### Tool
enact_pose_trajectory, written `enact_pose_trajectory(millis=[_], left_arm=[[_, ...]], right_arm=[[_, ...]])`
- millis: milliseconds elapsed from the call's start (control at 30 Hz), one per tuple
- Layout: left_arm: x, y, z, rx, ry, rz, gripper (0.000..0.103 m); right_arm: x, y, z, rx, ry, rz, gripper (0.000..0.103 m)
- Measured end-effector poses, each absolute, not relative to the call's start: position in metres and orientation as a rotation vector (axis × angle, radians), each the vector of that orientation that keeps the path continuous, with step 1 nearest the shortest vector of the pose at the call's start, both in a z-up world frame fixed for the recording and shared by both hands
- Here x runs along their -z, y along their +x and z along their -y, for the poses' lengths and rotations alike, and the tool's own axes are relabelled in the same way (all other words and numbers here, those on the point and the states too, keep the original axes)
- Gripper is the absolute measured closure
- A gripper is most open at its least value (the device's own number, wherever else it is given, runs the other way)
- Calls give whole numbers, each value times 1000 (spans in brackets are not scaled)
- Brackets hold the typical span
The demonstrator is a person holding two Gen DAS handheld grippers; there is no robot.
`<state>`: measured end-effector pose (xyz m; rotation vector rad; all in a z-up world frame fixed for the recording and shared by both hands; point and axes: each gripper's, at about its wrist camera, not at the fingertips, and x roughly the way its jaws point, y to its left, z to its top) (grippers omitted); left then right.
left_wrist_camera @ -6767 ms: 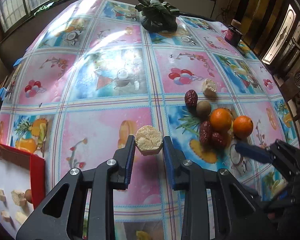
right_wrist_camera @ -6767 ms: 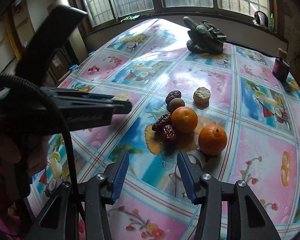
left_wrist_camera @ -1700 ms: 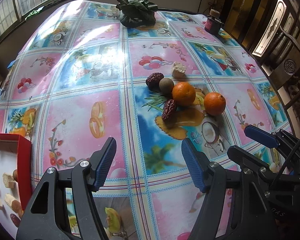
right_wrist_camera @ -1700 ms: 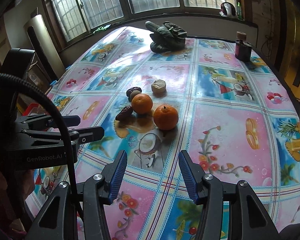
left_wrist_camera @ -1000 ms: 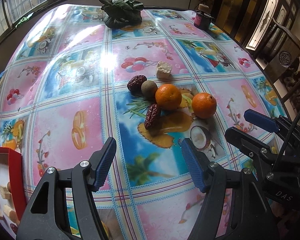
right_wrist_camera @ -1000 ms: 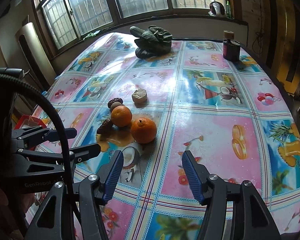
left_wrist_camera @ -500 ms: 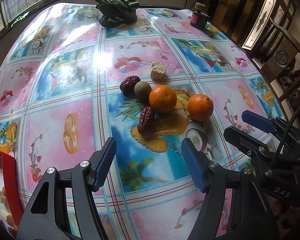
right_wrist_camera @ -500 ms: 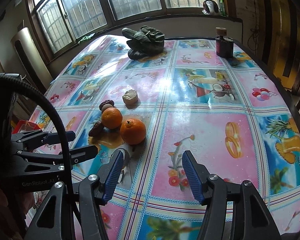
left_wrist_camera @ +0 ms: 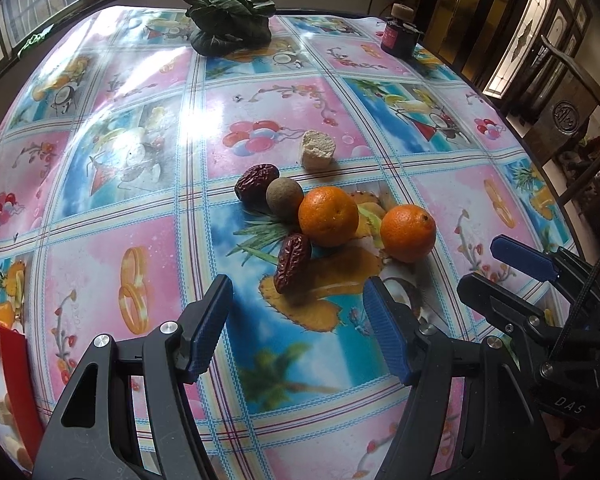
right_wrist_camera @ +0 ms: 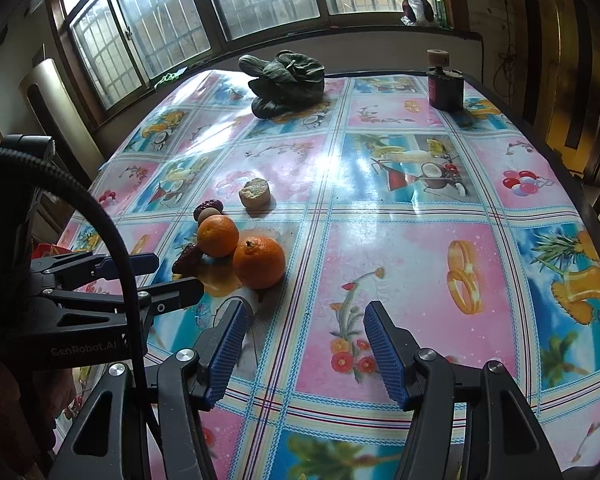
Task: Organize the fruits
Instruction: 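Grasp a red date with the left tool while the right grasps an orange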
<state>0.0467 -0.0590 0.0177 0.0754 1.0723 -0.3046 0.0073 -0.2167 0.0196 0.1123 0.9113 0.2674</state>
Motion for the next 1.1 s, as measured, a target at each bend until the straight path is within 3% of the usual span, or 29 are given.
enact_pose_trajectory(millis=[133, 200, 267, 367, 767, 800, 833, 1100], left_arm=[[-14, 50, 60, 303, 93, -1064, 35], [-15, 52, 58, 300, 92, -1052, 41], [-16, 54, 54, 275, 96, -1040, 73], [-16, 58, 48, 262, 91, -1033, 88], [-27, 34, 19, 209, 71, -1026, 88], [-29, 32, 15, 201, 72, -1021, 88], [-32, 28, 12, 191, 75, -1014, 88], [-39, 5, -15, 134, 70, -1001, 88]], right_arm=[[-19, 7, 217, -269, 119, -913, 43], [-19, 8, 216, -272, 119, -911, 43], [-20, 7, 215, -283, 123, -906, 43], [-22, 7, 209, -291, 102, -899, 43], [-20, 40, 159, -338, -142, -882, 44], [-16, 44, 157, -320, -161, -896, 51], [-11, 47, 156, -307, -168, -923, 69], [-25, 23, 159, -323, -82, -907, 70]])
